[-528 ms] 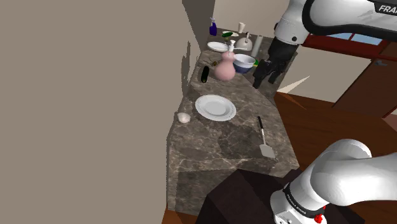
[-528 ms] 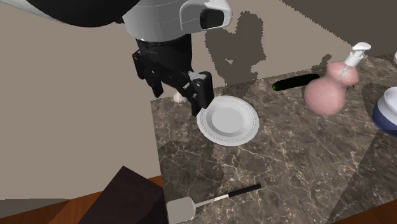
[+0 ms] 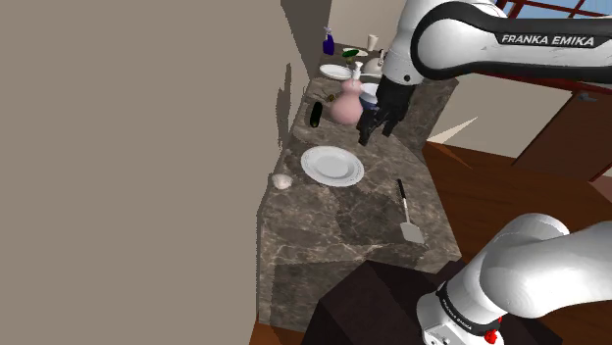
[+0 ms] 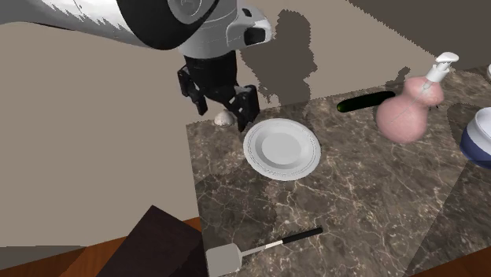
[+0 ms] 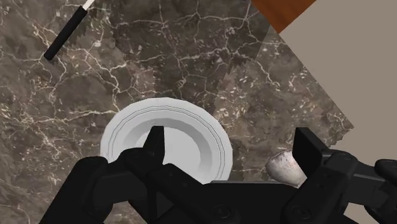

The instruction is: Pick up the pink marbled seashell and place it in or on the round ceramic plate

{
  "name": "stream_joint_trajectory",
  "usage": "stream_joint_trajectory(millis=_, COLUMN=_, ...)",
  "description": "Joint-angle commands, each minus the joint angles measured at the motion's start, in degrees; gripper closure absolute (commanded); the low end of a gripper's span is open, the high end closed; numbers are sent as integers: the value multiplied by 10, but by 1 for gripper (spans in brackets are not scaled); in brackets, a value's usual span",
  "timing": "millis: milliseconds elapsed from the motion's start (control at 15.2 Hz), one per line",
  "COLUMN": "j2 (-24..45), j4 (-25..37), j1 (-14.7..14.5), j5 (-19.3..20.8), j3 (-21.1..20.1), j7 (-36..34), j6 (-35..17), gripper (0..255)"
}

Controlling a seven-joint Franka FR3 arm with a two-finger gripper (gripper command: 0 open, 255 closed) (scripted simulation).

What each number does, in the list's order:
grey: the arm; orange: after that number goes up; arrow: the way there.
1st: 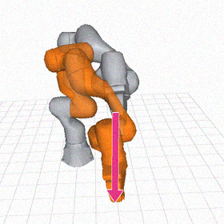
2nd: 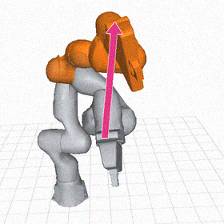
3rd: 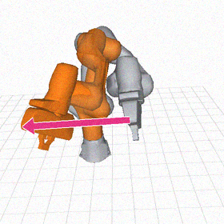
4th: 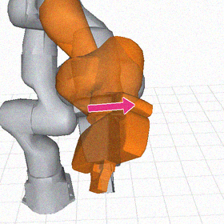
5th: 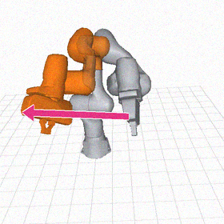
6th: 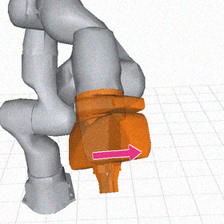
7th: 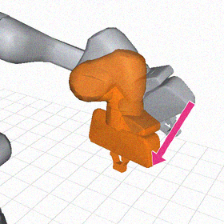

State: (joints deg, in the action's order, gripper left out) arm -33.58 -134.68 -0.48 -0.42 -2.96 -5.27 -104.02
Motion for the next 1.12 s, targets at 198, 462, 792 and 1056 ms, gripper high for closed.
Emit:
stream_joint_trajectory(millis=198, j2=91, j4=13, j1=-10, j5=4, j3=-25, j7=-14, j6=-77, gripper=0)
stream_joint_trajectory(millis=462, j2=171, j4=37, j1=-16, j5=15, j3=-44, j7=-28, j6=-128, gripper=0)
stream_joint_trajectory(millis=792, j2=276, j4=84, j1=-23, j5=40, j3=-65, j7=-52, j6=-181, gripper=0)
stream_joint_trajectory(millis=1056, j2=362, j4=133, j1=-32, j5=69, j3=-78, j7=-73, j6=-211, gripper=0)
